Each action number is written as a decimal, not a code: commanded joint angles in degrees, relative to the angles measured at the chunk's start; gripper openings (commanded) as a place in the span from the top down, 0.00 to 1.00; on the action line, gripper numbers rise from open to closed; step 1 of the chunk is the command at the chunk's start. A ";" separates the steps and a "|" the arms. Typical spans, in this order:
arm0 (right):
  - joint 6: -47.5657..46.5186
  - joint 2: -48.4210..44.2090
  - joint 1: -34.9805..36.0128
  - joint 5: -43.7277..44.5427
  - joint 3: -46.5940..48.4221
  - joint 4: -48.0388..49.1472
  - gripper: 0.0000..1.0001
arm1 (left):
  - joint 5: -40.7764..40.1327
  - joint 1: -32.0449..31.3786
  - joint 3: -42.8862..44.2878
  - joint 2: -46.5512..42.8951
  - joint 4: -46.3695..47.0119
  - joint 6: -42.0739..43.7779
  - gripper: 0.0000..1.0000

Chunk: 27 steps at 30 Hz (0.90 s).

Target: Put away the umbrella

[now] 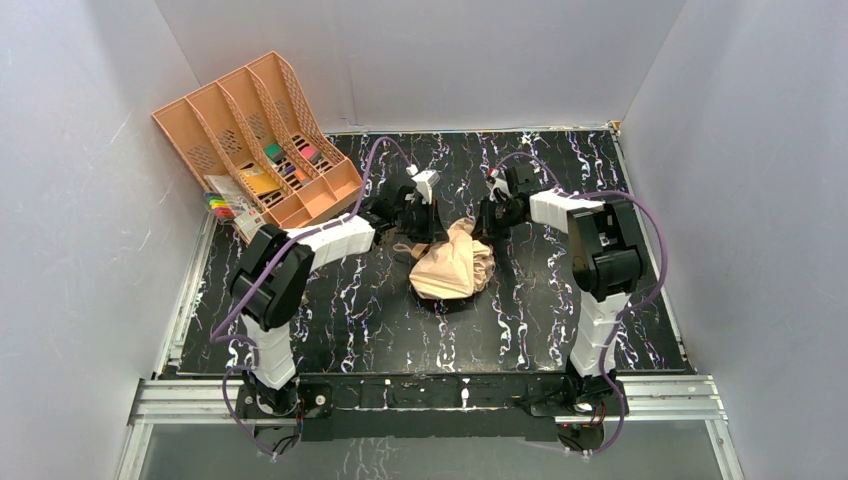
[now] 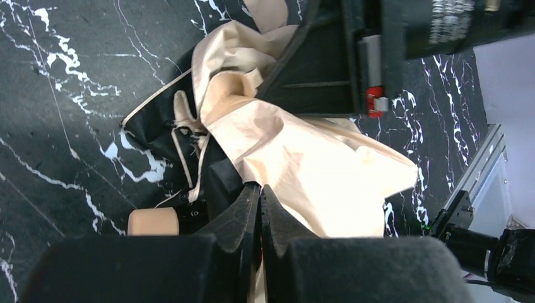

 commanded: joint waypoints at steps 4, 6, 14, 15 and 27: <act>-5.60 -9.44 -0.75 11.14 -1.32 -3.87 0.78 | 4.22 2.03 5.41 4.87 0.52 -0.99 1.00; -6.38 -11.55 -0.77 13.28 -1.73 -4.62 0.74 | 4.95 2.16 6.11 5.51 0.71 -1.39 1.00; -7.10 -20.06 -0.78 15.69 -1.72 -4.53 0.60 | 6.01 2.26 5.71 5.44 0.91 -1.60 1.00; -6.70 -21.14 -0.78 14.71 -1.95 -3.41 0.58 | 6.01 2.26 5.69 5.43 0.91 -1.72 1.00; -0.03 -20.93 -0.15 0.54 -4.19 0.00 0.37 | 6.58 2.26 6.42 5.60 0.48 -1.78 1.00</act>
